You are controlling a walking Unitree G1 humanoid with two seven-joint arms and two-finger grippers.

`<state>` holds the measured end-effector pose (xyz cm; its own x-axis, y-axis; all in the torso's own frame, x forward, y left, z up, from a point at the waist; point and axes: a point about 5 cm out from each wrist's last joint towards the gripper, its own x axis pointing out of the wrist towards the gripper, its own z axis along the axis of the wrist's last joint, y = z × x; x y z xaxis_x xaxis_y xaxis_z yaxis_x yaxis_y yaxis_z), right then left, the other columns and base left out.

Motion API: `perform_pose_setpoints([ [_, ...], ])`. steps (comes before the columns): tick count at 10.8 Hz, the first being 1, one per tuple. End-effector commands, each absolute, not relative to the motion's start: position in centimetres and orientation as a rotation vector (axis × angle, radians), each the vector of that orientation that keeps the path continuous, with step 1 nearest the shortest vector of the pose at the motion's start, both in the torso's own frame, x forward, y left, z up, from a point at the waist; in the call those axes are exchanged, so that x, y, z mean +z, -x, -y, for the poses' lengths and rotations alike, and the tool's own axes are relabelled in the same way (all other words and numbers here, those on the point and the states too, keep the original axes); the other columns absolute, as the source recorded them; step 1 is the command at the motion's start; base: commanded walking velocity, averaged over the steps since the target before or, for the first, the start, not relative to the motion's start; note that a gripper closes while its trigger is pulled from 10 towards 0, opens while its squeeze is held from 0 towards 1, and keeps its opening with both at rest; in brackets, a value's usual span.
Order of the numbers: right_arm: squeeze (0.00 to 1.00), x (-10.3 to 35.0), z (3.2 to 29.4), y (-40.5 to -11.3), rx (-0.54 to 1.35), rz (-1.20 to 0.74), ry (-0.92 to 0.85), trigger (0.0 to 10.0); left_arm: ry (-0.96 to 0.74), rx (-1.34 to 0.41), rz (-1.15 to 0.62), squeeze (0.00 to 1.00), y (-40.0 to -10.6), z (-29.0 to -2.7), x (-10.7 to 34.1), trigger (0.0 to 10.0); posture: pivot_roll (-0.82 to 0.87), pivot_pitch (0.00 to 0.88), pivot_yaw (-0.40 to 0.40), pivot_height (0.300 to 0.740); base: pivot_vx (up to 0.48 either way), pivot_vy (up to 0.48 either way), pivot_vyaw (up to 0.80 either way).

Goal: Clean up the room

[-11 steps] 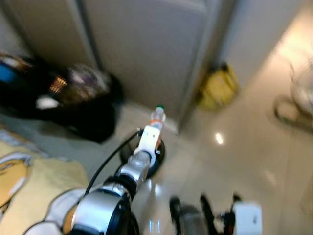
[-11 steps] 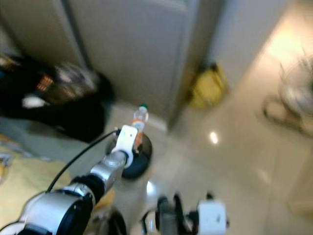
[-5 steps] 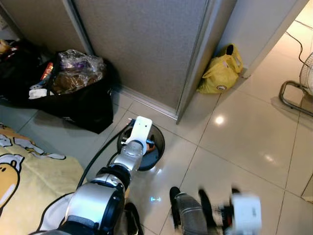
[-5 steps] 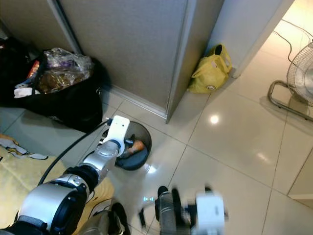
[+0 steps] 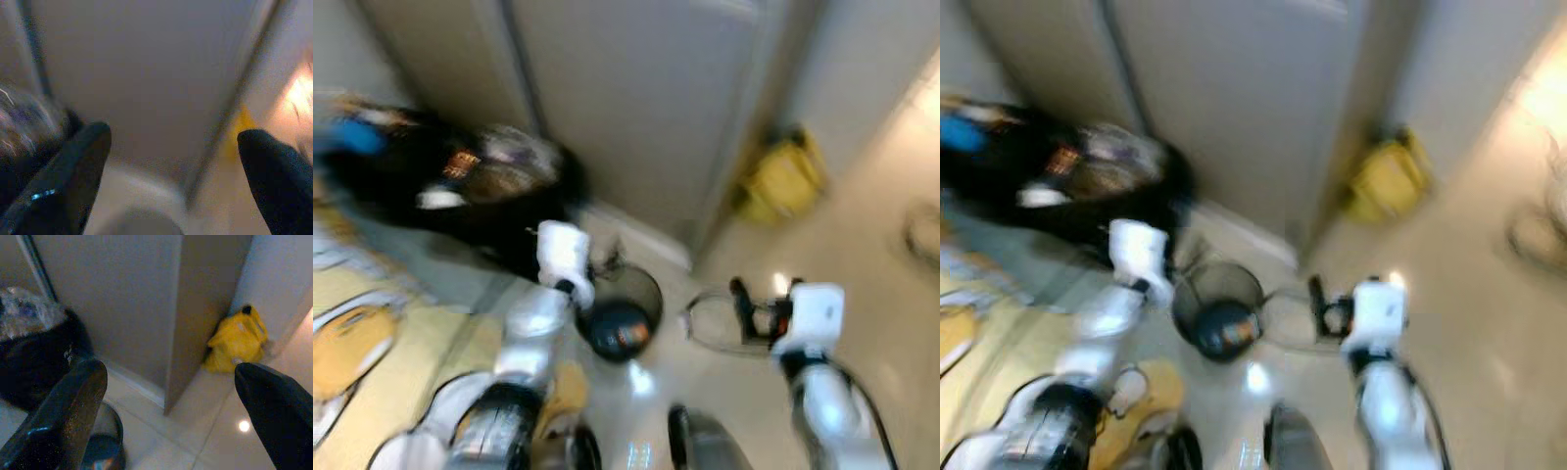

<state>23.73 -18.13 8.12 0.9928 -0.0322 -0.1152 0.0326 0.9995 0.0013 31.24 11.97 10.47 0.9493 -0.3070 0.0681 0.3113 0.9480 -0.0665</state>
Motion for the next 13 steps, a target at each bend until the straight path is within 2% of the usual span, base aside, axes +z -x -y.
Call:
perform_pose_setpoints([
  [1,0.05,8.1,18.8,-24.8,-0.066,-0.101,-0.055,10.0,0.124,-0.283,0.144,0.00,-30.7,-12.7,12.3,10.0,-0.05,0.000,0.029,0.740,0.000,0.000,0.61],
  [2,0.05,8.3,18.8,-25.7,-0.047,-0.092,-0.054,10.0,0.184,-0.249,0.155,0.00,-30.5,-13.4,12.0,10.0,-0.04,0.000,0.024,0.740,0.000,0.000,0.59],
  [3,0.05,8.3,18.6,-26.7,-0.009,-0.085,-0.023,10.0,0.108,-0.202,0.047,0.00,-29.1,-14.6,8.6,10.0,-0.02,0.000,0.011,0.740,0.000,-0.285,0.56],
  [5,0.06,7.8,18.8,-27.8,0.033,-0.085,-0.004,10.0,0.087,-0.165,-0.038,0.00,-26.8,-14.3,7.5,10.0,0.02,0.000,-0.027,0.740,0.000,-0.480,0.56],
  [6,0.06,7.7,18.4,-28.3,0.065,-0.085,0.007,10.0,0.112,-0.110,-0.057,0.00,-26.8,-14.2,7.1,10.0,0.01,0.000,-0.037,0.740,0.000,-0.480,0.54],
  [7,0.06,7.8,18.3,-28.5,0.074,-0.082,0.004,10.0,0.063,-0.095,-0.059,0.00,-27.2,-13.9,7.0,10.0,0.01,0.000,-0.040,0.740,0.000,-0.412,0.53],
  [8,0.06,7.8,18.2,-28.8,0.102,-0.072,0.004,10.0,0.022,-0.091,-0.069,0.00,-28.1,-13.2,7.3,10.0,0.00,0.000,-0.041,0.740,0.000,0.000,0.52],
  [9,0.07,7.4,18.4,-28.7,0.106,-0.080,-0.023,10.0,0.075,-0.105,-0.038,0.00,-29.0,-12.6,8.5,10.0,0.01,0.000,-0.044,0.740,0.000,0.000,0.53],
  [11,0.08,7.2,18.1,-28.6,0.121,-0.081,-0.045,10.0,0.083,-0.111,-0.036,0.00,-29.3,-12.2,8.8,10.0,-0.01,0.000,-0.030,0.740,0.000,0.480,0.52],
  [13,0.05,6.4,18.5,-28.3,0.093,-0.096,-0.079,10.0,0.025,-0.064,-0.066,0.00,-30.5,-13.3,8.7,10.0,0.00,0.000,-0.016,0.740,0.000,0.476,0.26],
])
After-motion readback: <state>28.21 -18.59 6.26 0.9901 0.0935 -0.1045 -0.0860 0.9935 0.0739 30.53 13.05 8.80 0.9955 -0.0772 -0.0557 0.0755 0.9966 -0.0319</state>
